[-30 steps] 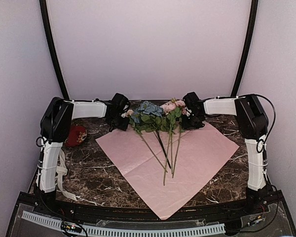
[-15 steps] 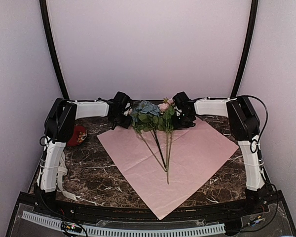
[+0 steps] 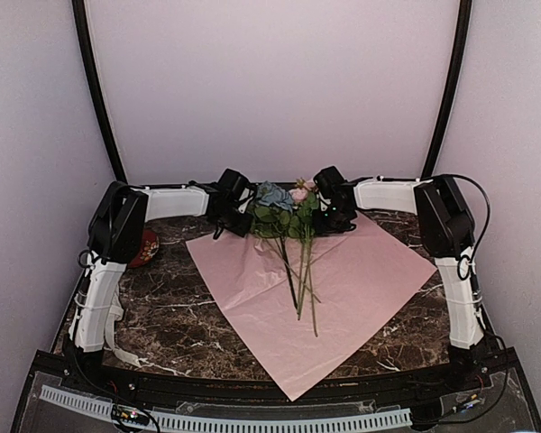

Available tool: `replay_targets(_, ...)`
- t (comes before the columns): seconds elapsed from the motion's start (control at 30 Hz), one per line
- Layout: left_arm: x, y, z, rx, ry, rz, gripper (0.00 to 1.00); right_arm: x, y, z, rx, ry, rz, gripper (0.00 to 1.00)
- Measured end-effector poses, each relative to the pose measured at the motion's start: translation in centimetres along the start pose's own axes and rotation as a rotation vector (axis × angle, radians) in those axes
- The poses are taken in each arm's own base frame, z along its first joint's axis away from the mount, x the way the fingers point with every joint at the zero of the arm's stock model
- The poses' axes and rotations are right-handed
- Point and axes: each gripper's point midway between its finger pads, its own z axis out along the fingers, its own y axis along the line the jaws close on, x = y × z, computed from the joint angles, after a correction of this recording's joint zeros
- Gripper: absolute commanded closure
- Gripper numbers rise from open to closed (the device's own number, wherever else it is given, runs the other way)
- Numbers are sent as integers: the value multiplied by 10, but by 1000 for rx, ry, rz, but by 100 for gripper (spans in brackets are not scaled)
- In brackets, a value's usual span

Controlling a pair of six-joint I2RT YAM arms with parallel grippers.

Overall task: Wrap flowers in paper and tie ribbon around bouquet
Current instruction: Adjust the fake flower on the flattened wrapping paper, then pick up the bottom corner of the flattened wrapping paper from the center of the board.

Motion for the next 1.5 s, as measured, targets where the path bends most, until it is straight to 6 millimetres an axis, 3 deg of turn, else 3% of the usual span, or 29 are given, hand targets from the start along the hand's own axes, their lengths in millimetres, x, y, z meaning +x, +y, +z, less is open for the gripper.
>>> replay_targets(0.13, 3, 11, -3, -47, 12, 9, 52, -2, -10, -16, 48, -12, -1, 64)
replay_targets(0.3, 7, 28, -23, -101, 16, 21, 47, -15, -21, -58, 94, -67, 5, 63)
replay_targets(0.43, 1, 36, -51, -116, -19, 19, 43, -18, -27, -91, 96, -109, 11, 64)
replay_targets(0.6, -13, 29, -100, -65, -130, 36, 42, 5, -17, -122, 43, -104, -24, 64)
replay_targets(0.7, -10, 5, -145, 26, -224, 105, 40, 31, 3, -134, -34, -70, -71, 64)
replay_targets(0.8, 14, -59, -207, 212, -343, 287, 35, 71, 34, -145, -148, -5, -133, 64)
replay_targets(0.93, 71, -156, -283, 516, -473, 558, 28, 127, 72, -156, -277, 89, -210, 63)
replay_targets(1.03, 134, -201, -316, 693, -506, 735, 25, 167, 94, -156, -346, 160, -240, 63)
replay_targets(1.13, 196, -232, -318, 810, -451, 901, 23, 204, 98, -148, -377, 240, -224, 63)
replay_targets(1.23, 236, -253, -303, 856, -367, 1024, 22, 223, 96, -142, -378, 288, -194, 63)
replay_targets(1.37, 263, -267, -279, 830, -312, 1147, 22, 229, 109, -138, -402, 287, -183, 63)
replay_targets(1.5, 274, -273, -258, 784, -301, 1255, 22, 241, 119, -136, -425, 303, -186, 63)
